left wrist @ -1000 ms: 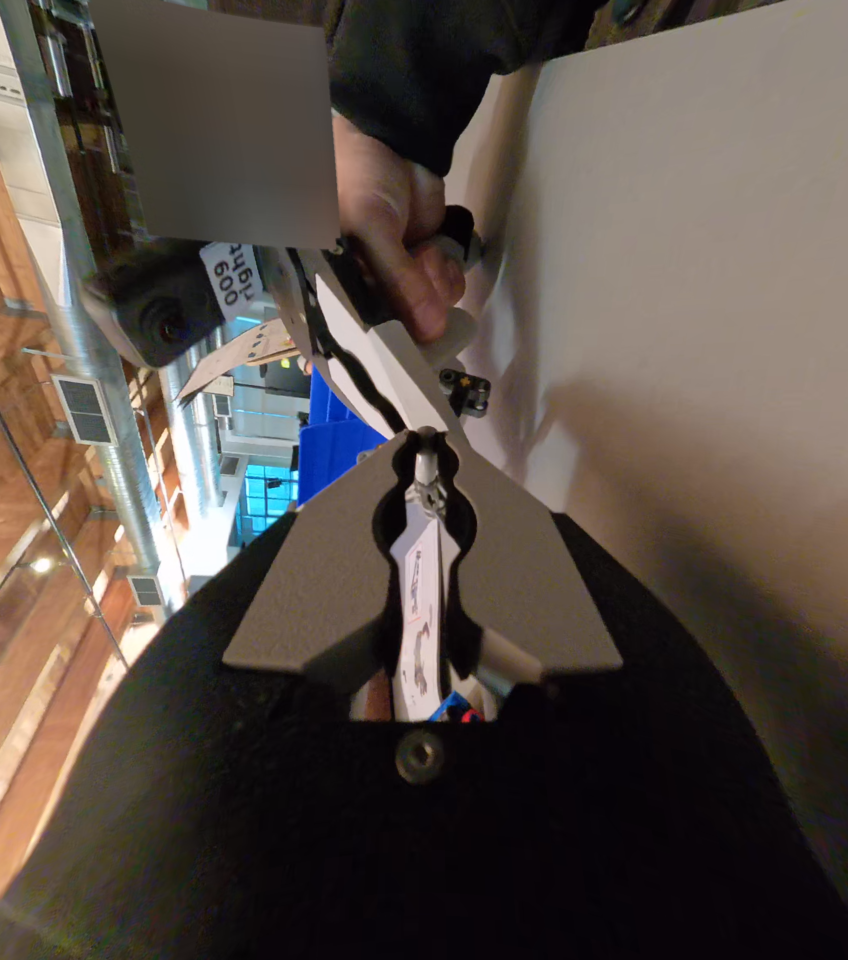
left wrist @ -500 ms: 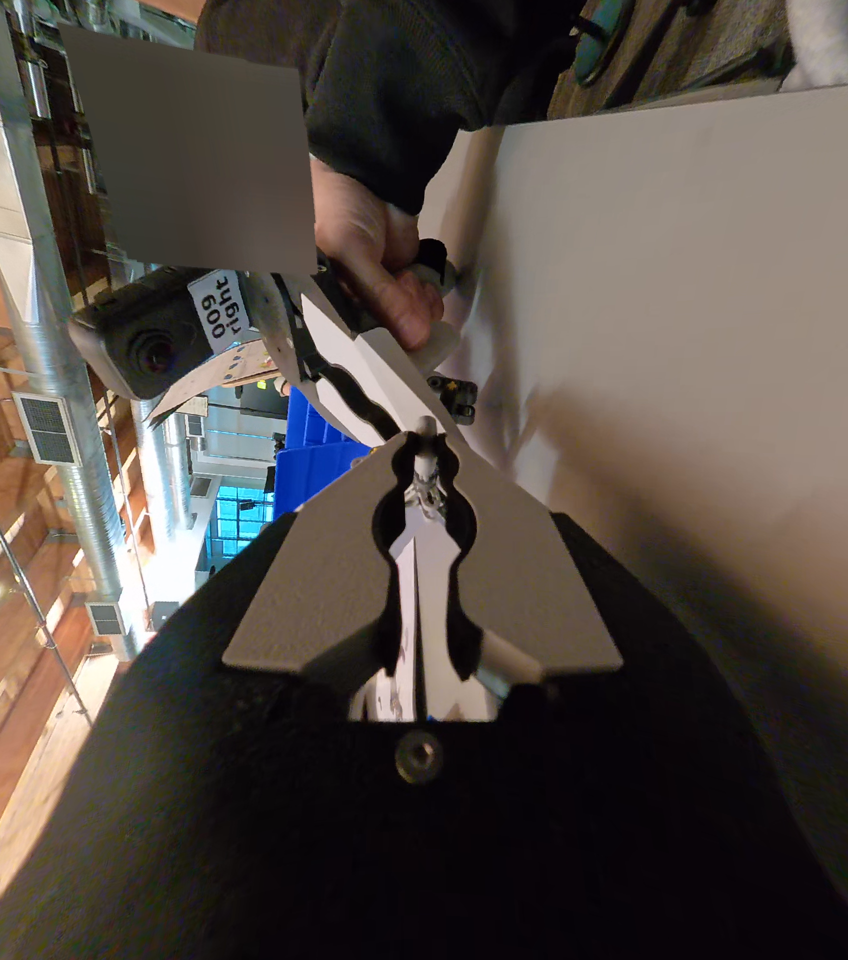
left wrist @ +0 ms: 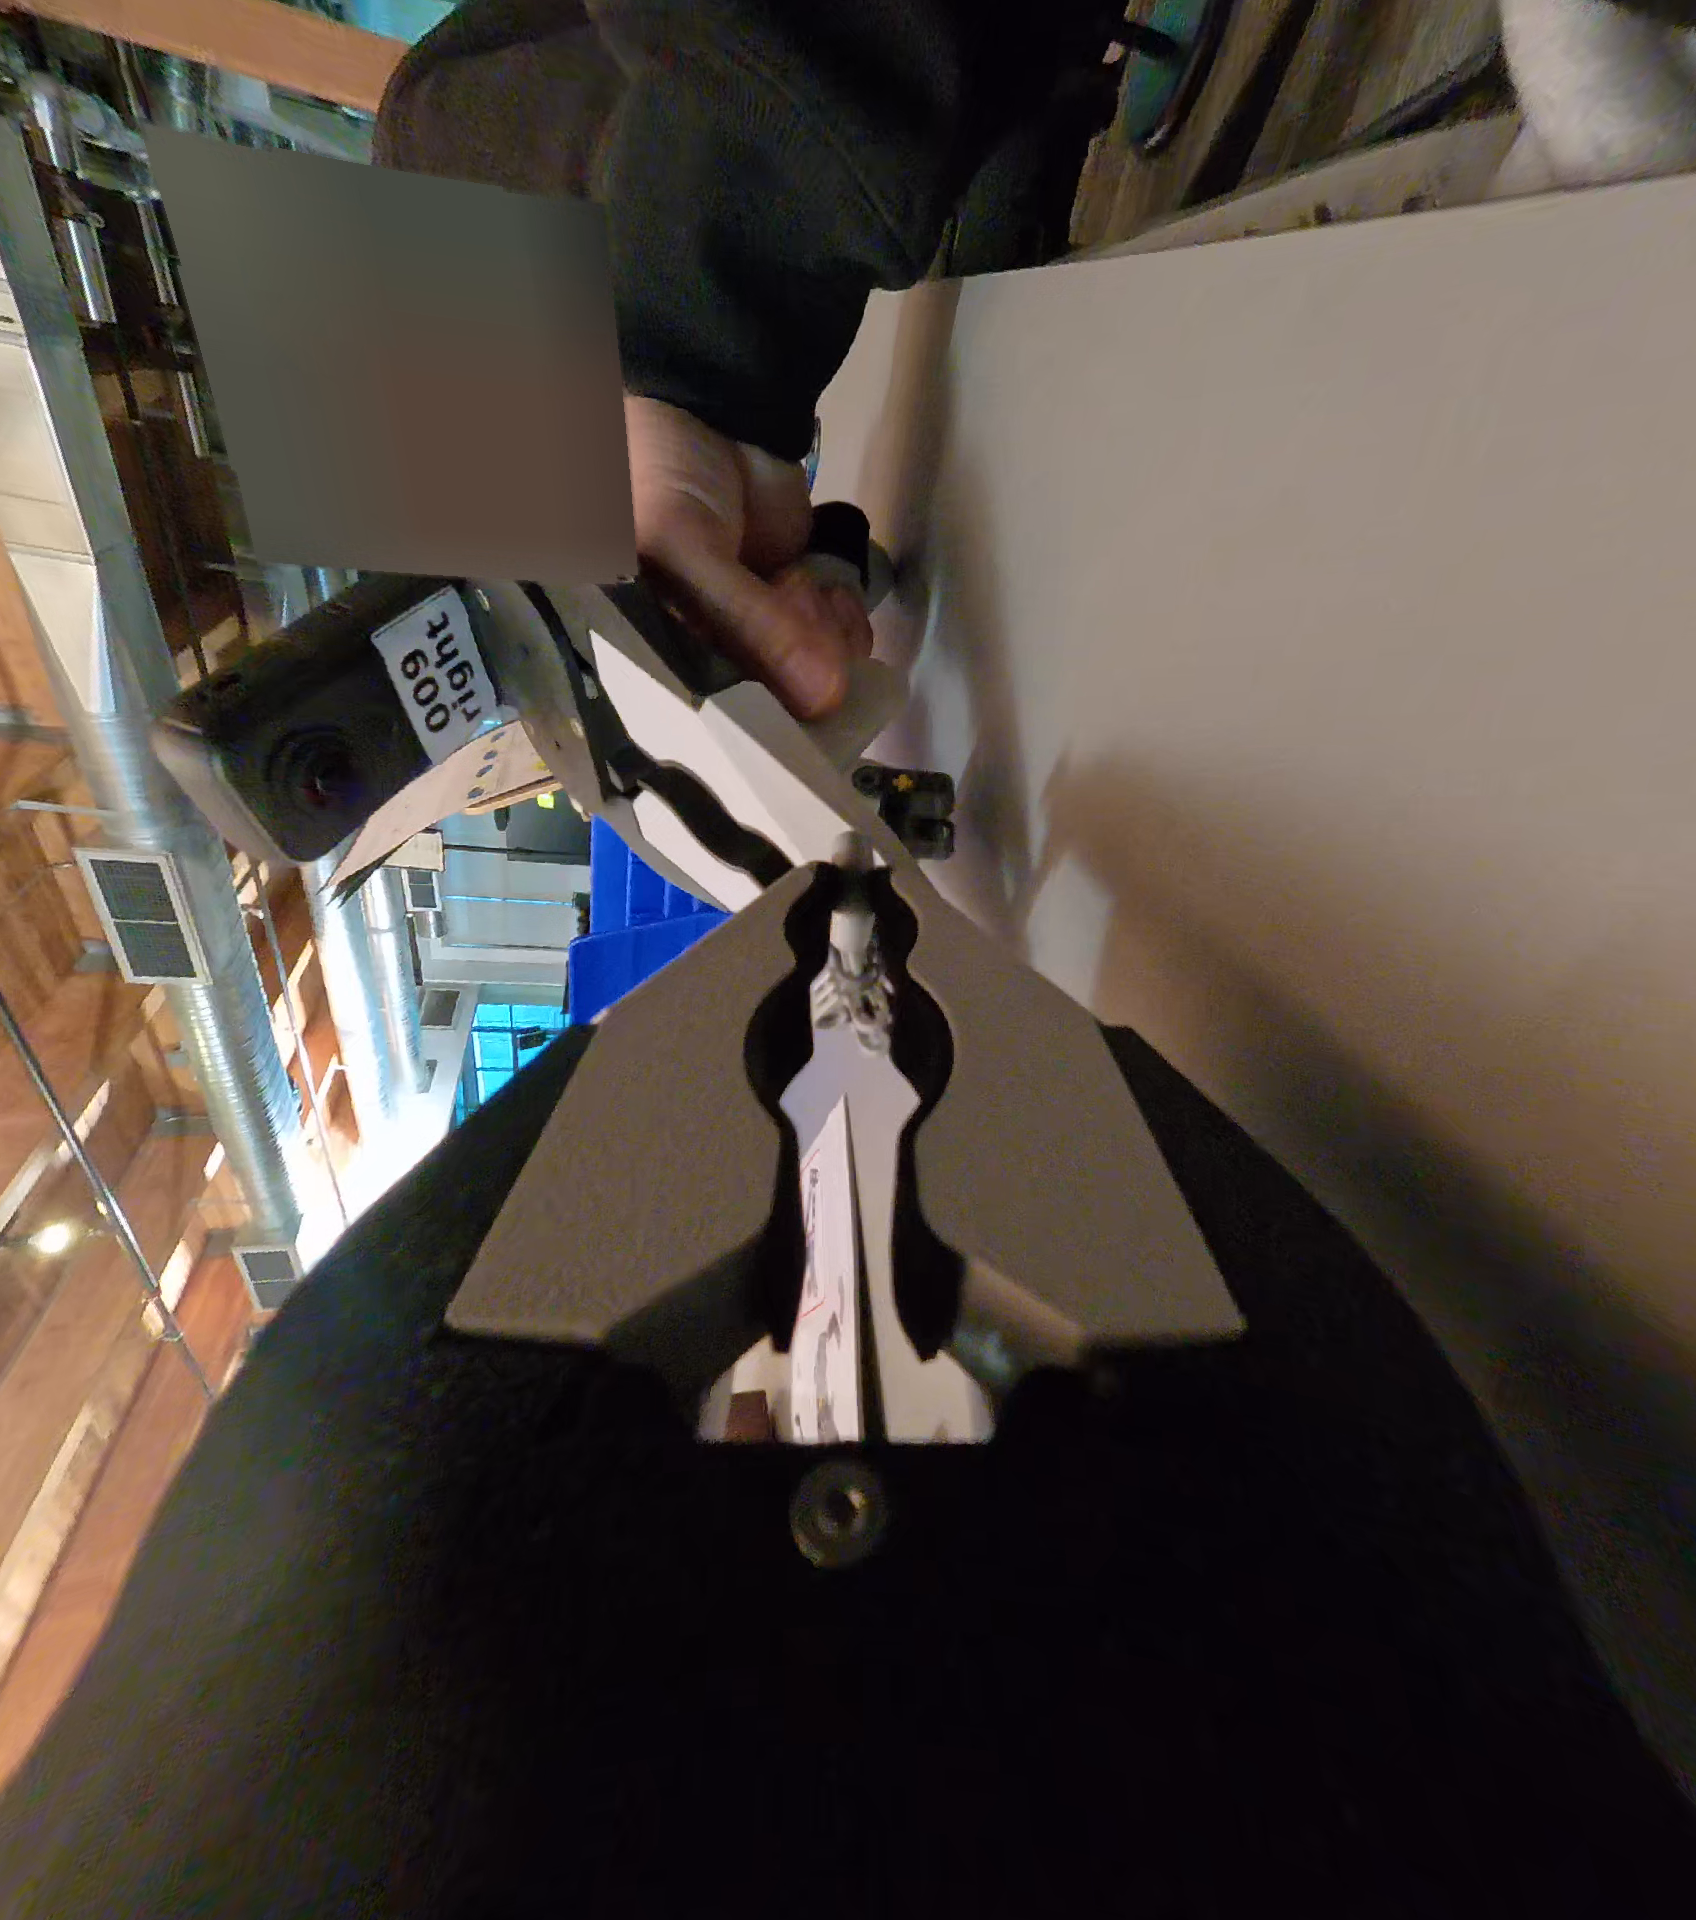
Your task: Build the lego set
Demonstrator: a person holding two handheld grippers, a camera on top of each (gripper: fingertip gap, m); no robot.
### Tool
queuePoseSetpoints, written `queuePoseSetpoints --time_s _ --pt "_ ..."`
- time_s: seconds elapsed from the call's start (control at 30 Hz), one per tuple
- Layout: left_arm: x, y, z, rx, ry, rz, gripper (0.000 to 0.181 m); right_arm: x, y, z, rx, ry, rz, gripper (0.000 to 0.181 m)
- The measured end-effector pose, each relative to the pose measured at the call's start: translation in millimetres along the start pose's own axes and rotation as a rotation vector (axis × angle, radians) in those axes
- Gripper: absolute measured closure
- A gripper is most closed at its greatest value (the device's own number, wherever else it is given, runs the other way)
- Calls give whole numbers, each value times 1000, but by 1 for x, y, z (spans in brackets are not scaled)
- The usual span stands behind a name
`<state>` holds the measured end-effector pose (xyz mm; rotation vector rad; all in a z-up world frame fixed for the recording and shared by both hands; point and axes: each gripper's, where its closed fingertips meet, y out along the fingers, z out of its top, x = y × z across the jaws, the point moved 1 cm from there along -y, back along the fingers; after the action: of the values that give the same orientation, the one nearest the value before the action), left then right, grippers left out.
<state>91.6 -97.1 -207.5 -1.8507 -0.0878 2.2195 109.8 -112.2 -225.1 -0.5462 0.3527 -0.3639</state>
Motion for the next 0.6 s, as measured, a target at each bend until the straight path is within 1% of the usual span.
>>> queuePoseSetpoints --time_s 0.07,0.13,0.23,0.4,0.53,0.6 --pt "0 -1 2 9 -1 -1 176 -2 0 1 4 -13 11 170" --pt "3 -1 6 21 14 -16 177 -5 0 -1 -10 -80 12 170" --pt "10 -1 14 40 60 -47 177 -14 2 -8 -64 -153 43 170" --pt "11 -2 19 65 65 -56 176 -20 3 -9 -64 -158 95 170" --pt "12 -4 21 48 141 -35 176 -24 5 -9 -69 -134 125 170" --pt "10 -4 19 36 110 -28 176 -23 4 -8 -64 -101 128 170"
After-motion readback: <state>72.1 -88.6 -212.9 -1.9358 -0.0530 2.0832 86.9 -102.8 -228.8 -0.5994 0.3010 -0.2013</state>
